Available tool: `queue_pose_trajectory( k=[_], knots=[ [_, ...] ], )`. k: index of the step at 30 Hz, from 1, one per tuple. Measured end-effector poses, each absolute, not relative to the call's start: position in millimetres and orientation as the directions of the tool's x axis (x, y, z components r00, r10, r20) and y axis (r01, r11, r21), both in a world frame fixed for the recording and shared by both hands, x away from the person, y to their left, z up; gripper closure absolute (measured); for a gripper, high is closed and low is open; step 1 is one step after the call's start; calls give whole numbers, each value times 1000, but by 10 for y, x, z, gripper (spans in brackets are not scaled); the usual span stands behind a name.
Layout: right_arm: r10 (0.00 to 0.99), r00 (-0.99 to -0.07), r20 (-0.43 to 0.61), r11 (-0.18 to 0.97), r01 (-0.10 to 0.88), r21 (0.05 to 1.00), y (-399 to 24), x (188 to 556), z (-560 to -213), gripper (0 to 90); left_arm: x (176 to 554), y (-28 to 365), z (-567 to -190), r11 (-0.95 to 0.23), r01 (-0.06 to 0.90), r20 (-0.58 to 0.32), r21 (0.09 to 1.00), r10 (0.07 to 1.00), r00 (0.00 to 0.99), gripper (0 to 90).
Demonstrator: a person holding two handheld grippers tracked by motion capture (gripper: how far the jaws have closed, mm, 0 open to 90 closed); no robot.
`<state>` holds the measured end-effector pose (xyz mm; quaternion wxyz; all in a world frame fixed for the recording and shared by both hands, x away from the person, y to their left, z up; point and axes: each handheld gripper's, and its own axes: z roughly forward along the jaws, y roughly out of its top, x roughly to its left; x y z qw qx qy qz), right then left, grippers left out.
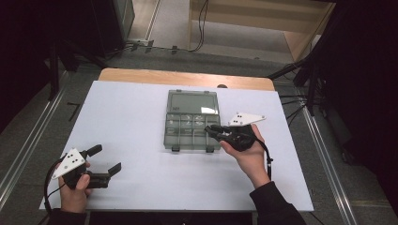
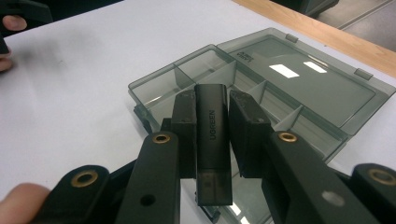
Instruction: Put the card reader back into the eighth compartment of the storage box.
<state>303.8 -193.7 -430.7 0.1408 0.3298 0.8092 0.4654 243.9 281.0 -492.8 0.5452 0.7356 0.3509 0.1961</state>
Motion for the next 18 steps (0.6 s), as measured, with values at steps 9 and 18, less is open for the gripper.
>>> queue_pose_trajectory(
  k=[9, 18],
  knots=[
    [676, -733, 78, 345, 407, 846, -1964, 3106, -4302, 716, 2437, 2808, -4928, -161, 304, -93, 939, 732, 675, 0],
    [695, -713, 87, 335, 429, 839, -1995, 3170, -4366, 716, 2437, 2808, -4927, -162, 305, -93, 938, 732, 675, 0]
  ],
)
